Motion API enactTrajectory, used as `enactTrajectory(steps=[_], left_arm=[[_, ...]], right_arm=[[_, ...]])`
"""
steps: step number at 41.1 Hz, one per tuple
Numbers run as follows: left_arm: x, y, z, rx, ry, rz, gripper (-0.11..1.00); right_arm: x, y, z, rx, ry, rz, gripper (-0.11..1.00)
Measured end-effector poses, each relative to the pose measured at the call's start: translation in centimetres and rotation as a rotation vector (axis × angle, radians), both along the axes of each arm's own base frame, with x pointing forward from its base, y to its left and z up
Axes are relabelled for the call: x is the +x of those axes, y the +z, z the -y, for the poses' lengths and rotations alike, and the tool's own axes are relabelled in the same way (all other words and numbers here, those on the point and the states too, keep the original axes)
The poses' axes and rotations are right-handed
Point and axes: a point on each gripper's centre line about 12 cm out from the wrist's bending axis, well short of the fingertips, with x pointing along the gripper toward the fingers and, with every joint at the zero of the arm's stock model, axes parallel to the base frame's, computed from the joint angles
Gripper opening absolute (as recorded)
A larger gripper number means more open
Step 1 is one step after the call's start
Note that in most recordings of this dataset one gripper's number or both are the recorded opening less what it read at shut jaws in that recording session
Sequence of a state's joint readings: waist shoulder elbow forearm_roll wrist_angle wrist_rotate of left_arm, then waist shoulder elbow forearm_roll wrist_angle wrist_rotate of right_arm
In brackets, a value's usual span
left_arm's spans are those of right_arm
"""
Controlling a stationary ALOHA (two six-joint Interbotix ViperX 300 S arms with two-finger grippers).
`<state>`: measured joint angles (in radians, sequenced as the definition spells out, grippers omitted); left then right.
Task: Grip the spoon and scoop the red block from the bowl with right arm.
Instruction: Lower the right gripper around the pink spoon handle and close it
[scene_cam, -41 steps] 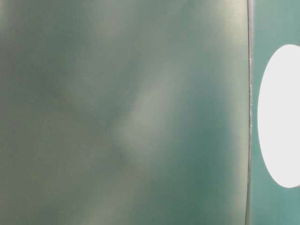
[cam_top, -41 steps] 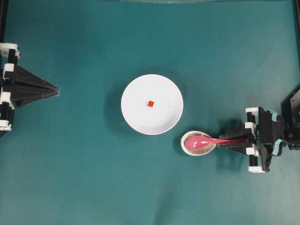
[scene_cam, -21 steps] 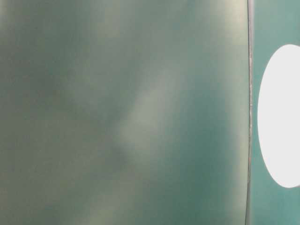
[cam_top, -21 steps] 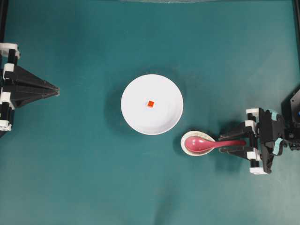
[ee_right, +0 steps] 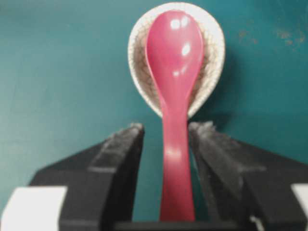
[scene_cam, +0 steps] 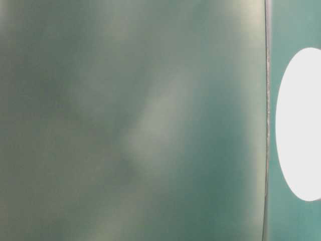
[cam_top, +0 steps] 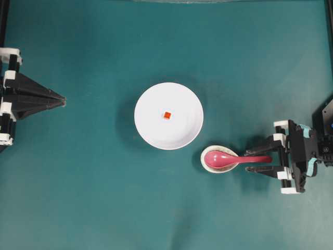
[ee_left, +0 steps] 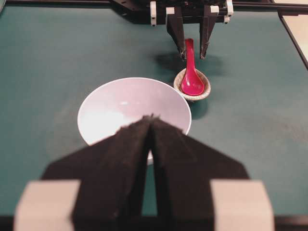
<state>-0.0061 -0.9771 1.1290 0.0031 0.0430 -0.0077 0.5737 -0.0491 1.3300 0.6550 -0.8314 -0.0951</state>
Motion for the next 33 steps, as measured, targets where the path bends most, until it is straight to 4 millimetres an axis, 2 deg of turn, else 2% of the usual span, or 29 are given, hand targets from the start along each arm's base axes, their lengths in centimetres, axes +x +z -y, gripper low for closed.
enactTrajectory(steps=[18, 33], left_arm=[[0.00, 0.00, 0.00, 0.000, 0.000, 0.000, 0.01], [0.00, 0.00, 0.00, 0.000, 0.000, 0.000, 0.01]], right_arm=[[-0.07, -0.15, 0.04, 0.078, -0.046, -0.017, 0.49], [0.80, -0.25, -0.50, 0.085, -0.049, -0.015, 0.48]])
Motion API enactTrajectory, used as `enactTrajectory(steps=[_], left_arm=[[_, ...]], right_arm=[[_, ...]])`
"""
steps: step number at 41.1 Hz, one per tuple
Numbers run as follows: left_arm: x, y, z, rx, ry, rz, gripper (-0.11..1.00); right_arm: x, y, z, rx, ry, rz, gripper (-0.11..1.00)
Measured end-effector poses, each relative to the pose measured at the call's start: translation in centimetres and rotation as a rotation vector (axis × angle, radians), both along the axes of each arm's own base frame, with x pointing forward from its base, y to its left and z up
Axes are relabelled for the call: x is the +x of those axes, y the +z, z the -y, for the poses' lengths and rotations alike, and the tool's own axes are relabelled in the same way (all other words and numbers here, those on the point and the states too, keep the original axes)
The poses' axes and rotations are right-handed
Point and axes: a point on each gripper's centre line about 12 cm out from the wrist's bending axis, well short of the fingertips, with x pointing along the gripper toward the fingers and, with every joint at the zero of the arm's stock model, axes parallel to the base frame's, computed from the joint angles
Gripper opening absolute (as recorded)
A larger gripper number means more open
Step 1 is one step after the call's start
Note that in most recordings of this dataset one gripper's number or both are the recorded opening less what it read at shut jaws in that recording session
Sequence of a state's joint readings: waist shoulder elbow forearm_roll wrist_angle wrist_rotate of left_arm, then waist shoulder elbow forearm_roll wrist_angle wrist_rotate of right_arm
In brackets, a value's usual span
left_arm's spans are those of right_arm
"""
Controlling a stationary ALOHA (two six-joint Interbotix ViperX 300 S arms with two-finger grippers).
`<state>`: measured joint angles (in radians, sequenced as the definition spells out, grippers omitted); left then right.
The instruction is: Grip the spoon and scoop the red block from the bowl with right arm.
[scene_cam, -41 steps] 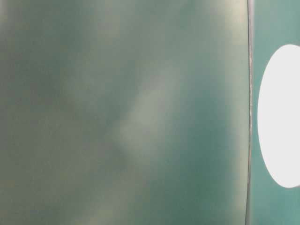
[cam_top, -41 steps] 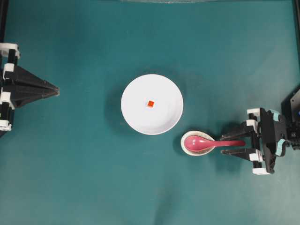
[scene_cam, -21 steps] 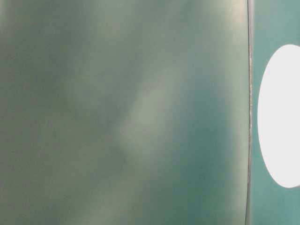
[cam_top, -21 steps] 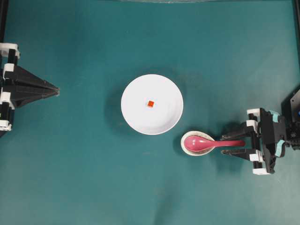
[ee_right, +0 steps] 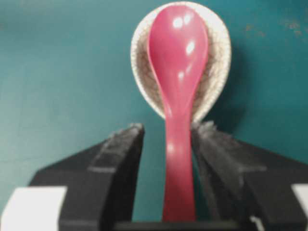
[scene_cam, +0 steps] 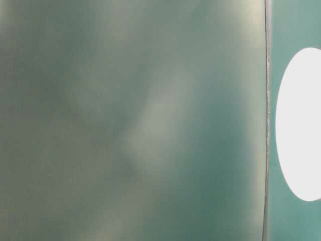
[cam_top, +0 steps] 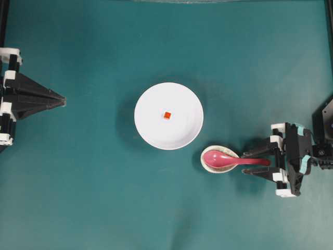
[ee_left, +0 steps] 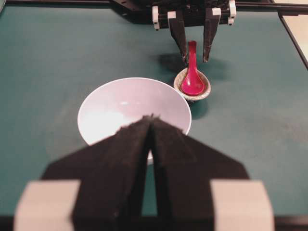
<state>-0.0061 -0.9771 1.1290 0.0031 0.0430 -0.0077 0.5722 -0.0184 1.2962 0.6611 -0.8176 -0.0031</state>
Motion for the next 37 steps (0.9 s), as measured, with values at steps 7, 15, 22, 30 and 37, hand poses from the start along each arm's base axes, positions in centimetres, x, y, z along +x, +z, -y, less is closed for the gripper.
enactTrajectory(steps=[7, 15, 22, 30, 37], left_arm=[[0.00, 0.00, 0.00, 0.002, 0.000, 0.000, 0.01], [0.00, 0.00, 0.00, 0.000, 0.000, 0.000, 0.01], [0.00, 0.00, 0.00, 0.002, 0.000, 0.000, 0.01], [0.00, 0.00, 0.00, 0.000, 0.000, 0.000, 0.01], [-0.01, -0.04, -0.03, 0.000, 0.002, -0.003, 0.01]], right_arm=[[0.02, -0.12, 0.14, 0.002, -0.016, -0.006, 0.42], [0.00, -0.20, 0.41, 0.030, -0.054, -0.015, 0.37], [-0.02, -0.29, 0.67, 0.065, -0.093, -0.026, 0.38], [0.06, -0.27, 0.61, 0.066, -0.093, -0.024, 0.38], [0.06, -0.27, 0.61, 0.057, -0.087, -0.024, 0.38]])
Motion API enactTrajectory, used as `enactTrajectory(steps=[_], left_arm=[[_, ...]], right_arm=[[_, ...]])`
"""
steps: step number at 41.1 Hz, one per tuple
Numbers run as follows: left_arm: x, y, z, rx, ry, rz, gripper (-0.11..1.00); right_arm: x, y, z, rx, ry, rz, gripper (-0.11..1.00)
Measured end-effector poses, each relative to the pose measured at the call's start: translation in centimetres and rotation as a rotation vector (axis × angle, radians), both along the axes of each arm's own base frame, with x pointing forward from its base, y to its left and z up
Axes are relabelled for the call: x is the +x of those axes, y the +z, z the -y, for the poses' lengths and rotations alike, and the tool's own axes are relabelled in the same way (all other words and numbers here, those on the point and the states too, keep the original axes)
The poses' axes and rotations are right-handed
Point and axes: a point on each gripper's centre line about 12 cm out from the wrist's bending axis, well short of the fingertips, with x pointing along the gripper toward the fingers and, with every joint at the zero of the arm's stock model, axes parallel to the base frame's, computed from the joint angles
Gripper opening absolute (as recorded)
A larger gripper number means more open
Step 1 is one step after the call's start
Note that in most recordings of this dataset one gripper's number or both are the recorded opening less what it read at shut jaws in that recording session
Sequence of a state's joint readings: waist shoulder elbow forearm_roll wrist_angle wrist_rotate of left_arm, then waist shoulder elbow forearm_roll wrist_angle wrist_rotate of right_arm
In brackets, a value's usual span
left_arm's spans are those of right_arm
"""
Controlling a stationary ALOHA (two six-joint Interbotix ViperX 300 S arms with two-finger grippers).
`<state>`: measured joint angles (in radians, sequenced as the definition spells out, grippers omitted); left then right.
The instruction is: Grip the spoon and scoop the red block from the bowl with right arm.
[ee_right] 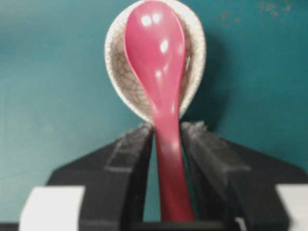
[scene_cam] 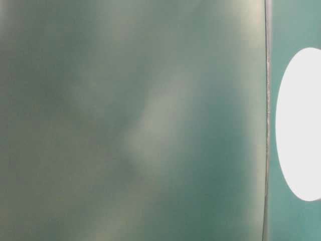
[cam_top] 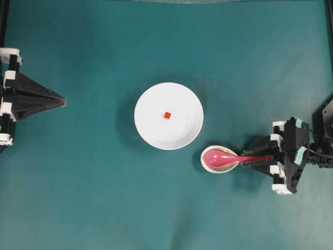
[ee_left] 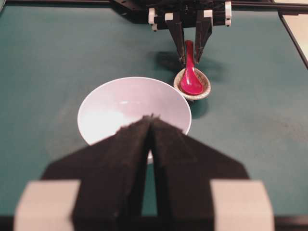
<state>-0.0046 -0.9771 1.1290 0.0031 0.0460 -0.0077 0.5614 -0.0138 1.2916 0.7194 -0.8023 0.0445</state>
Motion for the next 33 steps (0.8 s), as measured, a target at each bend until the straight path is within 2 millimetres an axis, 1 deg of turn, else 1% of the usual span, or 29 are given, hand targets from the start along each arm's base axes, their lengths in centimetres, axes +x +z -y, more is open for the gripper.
enactTrajectory(steps=[20, 33], left_arm=[[-0.03, -0.17, 0.03, 0.000, -0.002, -0.011, 0.01], [-0.02, -0.09, 0.00, 0.000, 0.000, -0.008, 0.01]], right_arm=[[-0.02, 0.07, -0.08, -0.121, 0.084, 0.008, 0.38], [0.02, 0.13, -0.07, -0.128, 0.086, 0.013, 0.37]])
